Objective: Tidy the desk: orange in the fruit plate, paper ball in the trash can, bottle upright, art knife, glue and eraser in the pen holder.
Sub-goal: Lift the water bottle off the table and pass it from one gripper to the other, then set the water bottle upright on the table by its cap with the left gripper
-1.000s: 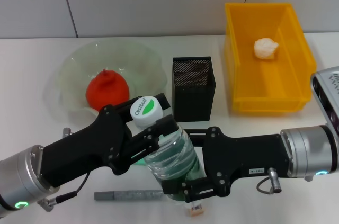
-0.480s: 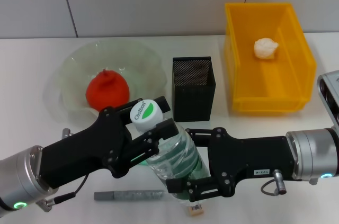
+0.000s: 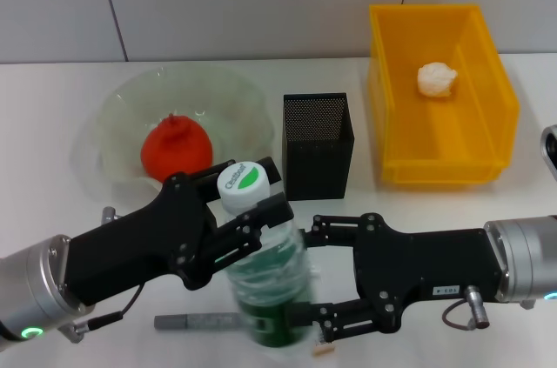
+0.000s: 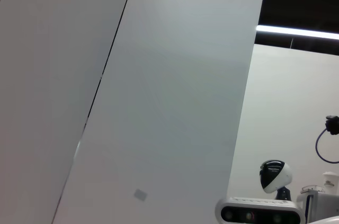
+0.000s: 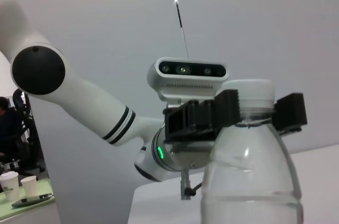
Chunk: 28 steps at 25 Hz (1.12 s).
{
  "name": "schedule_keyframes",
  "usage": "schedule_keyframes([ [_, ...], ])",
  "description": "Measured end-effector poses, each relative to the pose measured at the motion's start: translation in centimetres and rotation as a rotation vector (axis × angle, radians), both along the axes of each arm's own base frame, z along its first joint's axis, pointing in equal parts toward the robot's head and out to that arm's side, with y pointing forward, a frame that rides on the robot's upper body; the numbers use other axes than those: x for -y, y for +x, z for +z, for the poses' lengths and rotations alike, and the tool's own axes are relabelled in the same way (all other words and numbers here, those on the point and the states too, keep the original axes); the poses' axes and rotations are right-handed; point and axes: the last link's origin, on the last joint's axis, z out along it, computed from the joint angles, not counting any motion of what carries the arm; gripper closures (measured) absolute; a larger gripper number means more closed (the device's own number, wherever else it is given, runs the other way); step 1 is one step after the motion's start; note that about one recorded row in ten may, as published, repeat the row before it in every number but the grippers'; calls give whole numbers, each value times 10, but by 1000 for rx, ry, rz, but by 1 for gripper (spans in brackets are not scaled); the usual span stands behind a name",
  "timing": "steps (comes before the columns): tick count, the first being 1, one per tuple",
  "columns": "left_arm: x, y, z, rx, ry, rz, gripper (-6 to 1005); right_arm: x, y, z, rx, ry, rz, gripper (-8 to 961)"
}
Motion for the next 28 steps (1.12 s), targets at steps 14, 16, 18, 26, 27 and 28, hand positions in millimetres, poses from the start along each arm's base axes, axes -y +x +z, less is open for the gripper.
schedule_keyframes([
  [14, -2, -4, 9, -19, 29, -2, 555, 7, 21, 13, 61, 26, -47, 156],
  [16, -1, -8, 13, -29, 56, 4, 555, 8, 23, 15, 64, 32, -55, 156],
  [18, -1, -10, 16, -35, 74, 7, 555, 10, 30, 20, 63, 54, -81, 156],
  [26, -5, -36, 40, -96, 297, 103, 555, 17, 45, 26, 56, 85, -141, 156],
  [27, -5, -36, 40, -96, 297, 103, 555, 18, 46, 25, 56, 85, -145, 156],
  [28, -5, -36, 40, -96, 297, 103, 555, 18, 46, 25, 55, 84, -146, 156],
])
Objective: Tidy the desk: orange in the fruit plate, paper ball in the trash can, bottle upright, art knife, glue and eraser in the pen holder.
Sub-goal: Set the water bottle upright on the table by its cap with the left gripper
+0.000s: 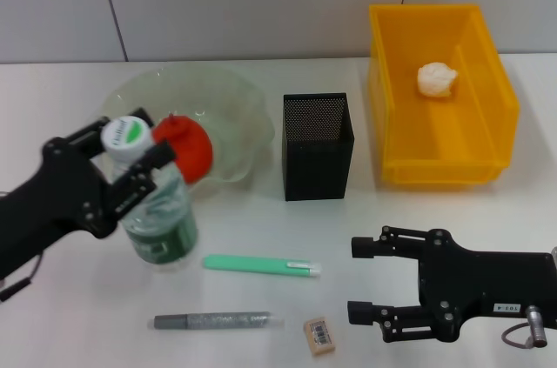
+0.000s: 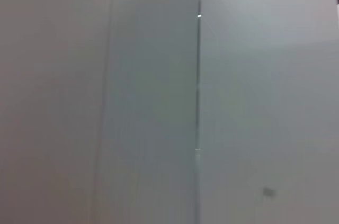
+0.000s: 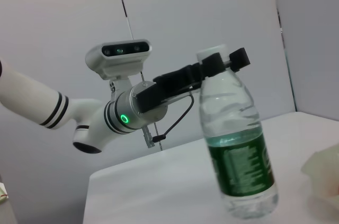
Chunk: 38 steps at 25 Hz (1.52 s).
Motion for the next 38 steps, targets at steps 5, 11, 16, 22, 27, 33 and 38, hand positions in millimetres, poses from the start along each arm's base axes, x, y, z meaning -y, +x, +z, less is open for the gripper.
schedule_keyframes([
  [5, -3, -25, 7, -82, 170, 115, 556, 1, 0, -1, -3, -3, -5, 156],
  [11, -3, -38, 0, -130, 218, 181, 556, 1, 0, -3, 0, -4, -6, 156],
  [16, -6, -42, -1, -149, 237, 215, 556, 2, 0, -5, 5, -6, -1, 157],
  [22, -9, -45, -2, -170, 248, 230, 555, 2, 0, -6, 7, -9, 3, 157],
  [27, -11, -45, -4, -176, 250, 239, 555, 2, 0, -7, 12, -15, 5, 157],
  [33, -13, -47, -6, -189, 254, 253, 555, 2, 0, -7, 17, -18, 8, 157],
  [38, -15, -47, -6, -152, 268, 289, 554, 1, 0, -8, 19, -19, 10, 157],
])
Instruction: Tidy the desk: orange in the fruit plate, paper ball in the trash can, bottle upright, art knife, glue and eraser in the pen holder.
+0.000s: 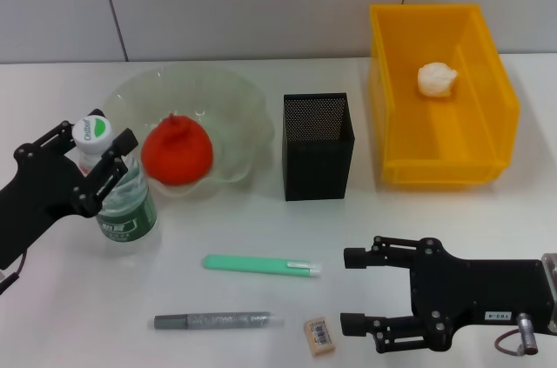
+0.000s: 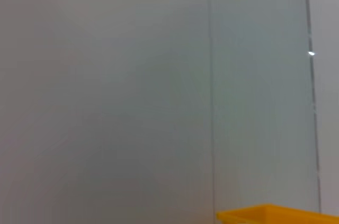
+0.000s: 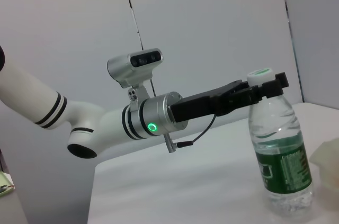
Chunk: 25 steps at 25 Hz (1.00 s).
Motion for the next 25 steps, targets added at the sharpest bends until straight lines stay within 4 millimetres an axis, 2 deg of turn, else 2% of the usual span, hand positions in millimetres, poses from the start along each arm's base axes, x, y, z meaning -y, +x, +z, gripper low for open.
schedule_keyframes([
  [7, -1, 1, 0, 3, 12, 0, 554, 0, 0, -1, 7, -5, 2, 157],
  [14, 0, 0, 5, 15, 32, -4, 316, 0, 0, -1, 8, -5, 4, 157],
  [17, 6, -4, 13, 41, 63, 4, 262, 0, 0, 1, 5, 1, 4, 157],
  [18, 15, -9, 18, 60, 86, 13, 247, 0, 0, 2, 4, 4, 4, 157],
  [20, 18, -10, 20, 66, 92, 14, 218, -1, 1, 5, -2, 15, -2, 157],
  [22, 31, -13, 22, 72, 107, 2, 188, -4, 2, 10, -11, 36, -16, 157],
  [25, 42, -16, 21, 71, 104, -4, 188, -9, 2, 17, -22, 55, -42, 158],
])
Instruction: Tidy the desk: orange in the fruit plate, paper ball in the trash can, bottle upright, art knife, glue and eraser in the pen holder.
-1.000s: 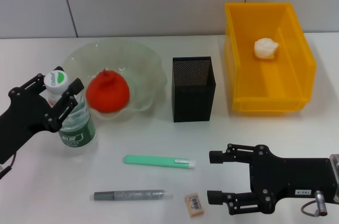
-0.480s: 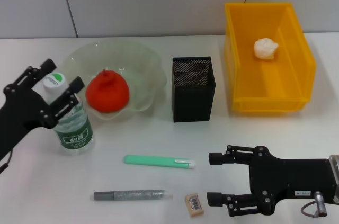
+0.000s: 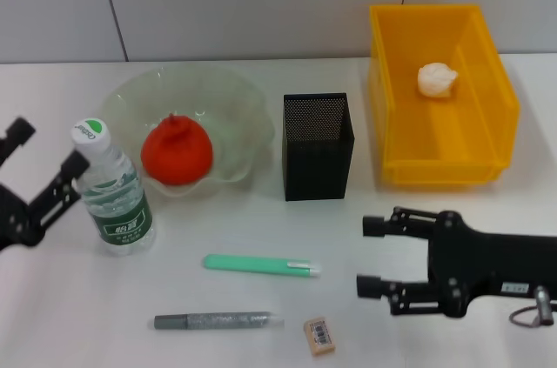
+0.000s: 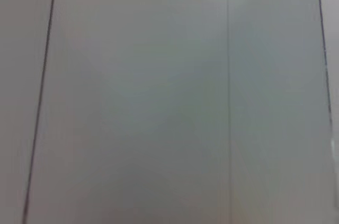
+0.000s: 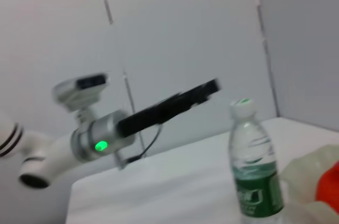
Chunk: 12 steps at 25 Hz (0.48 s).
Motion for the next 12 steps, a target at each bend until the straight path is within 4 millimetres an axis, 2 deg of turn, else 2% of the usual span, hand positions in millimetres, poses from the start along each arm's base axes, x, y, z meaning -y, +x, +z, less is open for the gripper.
schedule_keyframes([
  [6, 21, -1, -16, -66, -101, -55, 188, -14, -4, 20, 37, -7, -40, 158],
  [8, 25, -1, -21, -86, -139, -68, 188, -21, -10, 30, 101, -28, -48, 158],
  [12, 28, 1, -28, -102, -168, -83, 188, -27, -15, 36, 174, -47, -53, 158],
])
